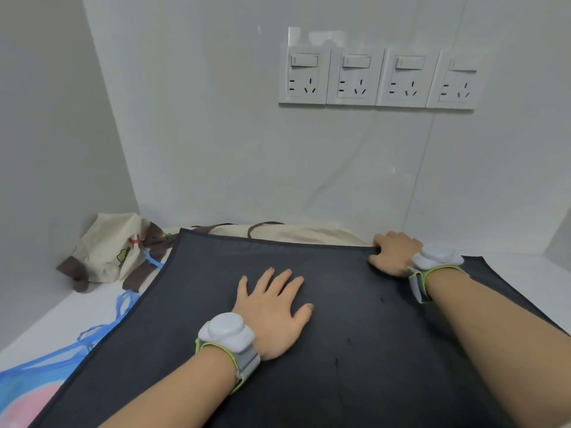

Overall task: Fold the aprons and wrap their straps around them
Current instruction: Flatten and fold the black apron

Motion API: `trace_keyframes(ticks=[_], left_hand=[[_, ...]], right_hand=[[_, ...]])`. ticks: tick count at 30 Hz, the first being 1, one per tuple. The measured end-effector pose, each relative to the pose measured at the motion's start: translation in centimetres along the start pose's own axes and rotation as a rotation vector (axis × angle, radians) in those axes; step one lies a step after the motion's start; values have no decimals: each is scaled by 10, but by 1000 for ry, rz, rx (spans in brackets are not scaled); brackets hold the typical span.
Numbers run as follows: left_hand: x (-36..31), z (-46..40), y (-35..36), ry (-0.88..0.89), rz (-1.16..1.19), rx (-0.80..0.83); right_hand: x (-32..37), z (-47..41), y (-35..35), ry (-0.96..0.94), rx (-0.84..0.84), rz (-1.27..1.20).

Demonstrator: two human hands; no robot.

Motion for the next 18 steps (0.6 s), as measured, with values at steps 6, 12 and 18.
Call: trace_keyframes(ticks=[6, 12, 18], left_hand=[[-3, 3, -4, -7, 18, -2], [-11, 7, -20, -22, -149, 0], [-127, 68, -68, 230, 85, -167]], right_hand=[[-37, 33, -32, -2, 5, 106], [-84, 75, -74, 18, -125, 164], [-69, 125, -105, -140, -276, 71]])
Point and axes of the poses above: each hand's wrist, its own z-axis away from the middle knuckle, its own y-axis out of the palm, x = y × z, the point moved 10 cm from there along -z, towards the middle knuckle, and after that the axes turned 14 degrees about -z, right-handed, at the moved point
